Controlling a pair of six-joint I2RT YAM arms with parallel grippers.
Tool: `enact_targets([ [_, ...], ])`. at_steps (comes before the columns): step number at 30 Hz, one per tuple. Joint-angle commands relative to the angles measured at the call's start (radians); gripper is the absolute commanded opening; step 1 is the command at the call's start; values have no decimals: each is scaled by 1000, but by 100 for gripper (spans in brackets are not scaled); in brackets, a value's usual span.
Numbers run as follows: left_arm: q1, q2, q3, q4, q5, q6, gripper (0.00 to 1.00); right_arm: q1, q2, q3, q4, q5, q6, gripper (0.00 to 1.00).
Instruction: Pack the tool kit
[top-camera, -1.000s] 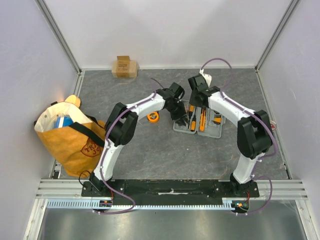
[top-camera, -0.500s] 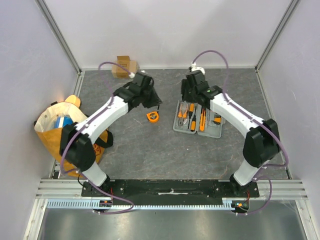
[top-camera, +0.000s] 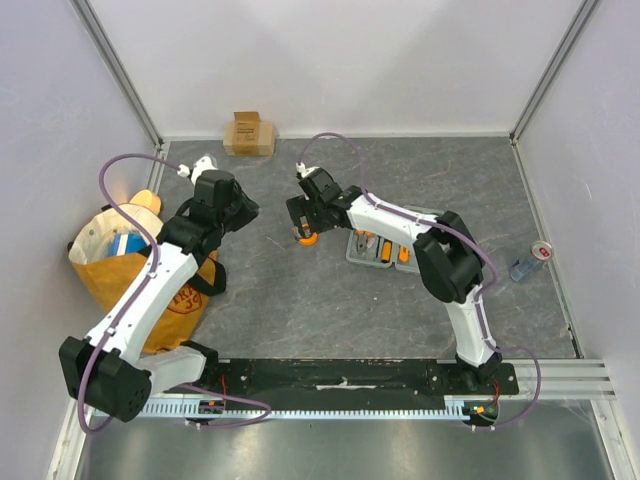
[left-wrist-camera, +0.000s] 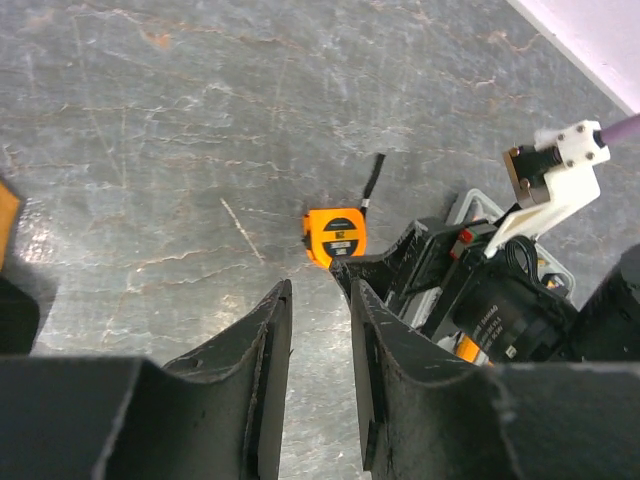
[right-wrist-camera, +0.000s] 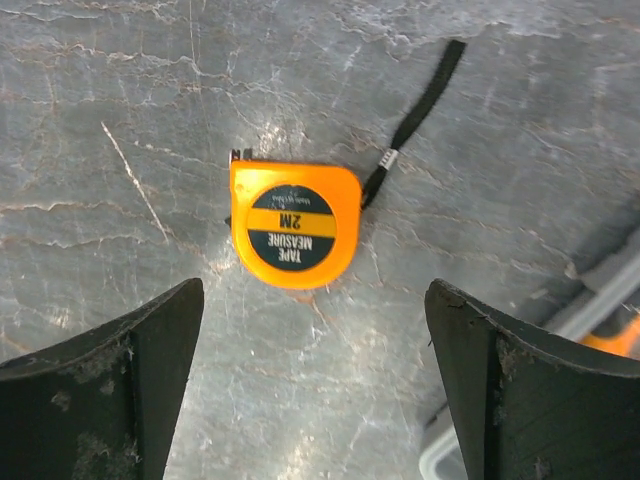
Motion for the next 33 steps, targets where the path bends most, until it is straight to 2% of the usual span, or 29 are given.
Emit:
enact_targets([
  [1, 28, -28, -53, 29, -13, 44, 37, 11, 74, 110, -2, 0, -20, 98],
  [16, 167, 13, -91, 41, 167, 65, 36, 20, 255, 253, -25, 38, 38, 98],
  [20, 193, 19, -99, 41, 193, 73, 36, 20, 282, 279, -39, 27, 35, 91],
  [26, 213, 33, -111, 56, 228, 76, 34, 29, 292, 289, -100, 33, 0, 75],
  [33, 221, 56, -125, 75, 267, 74, 33, 57, 272, 256, -134, 88, -75, 71],
])
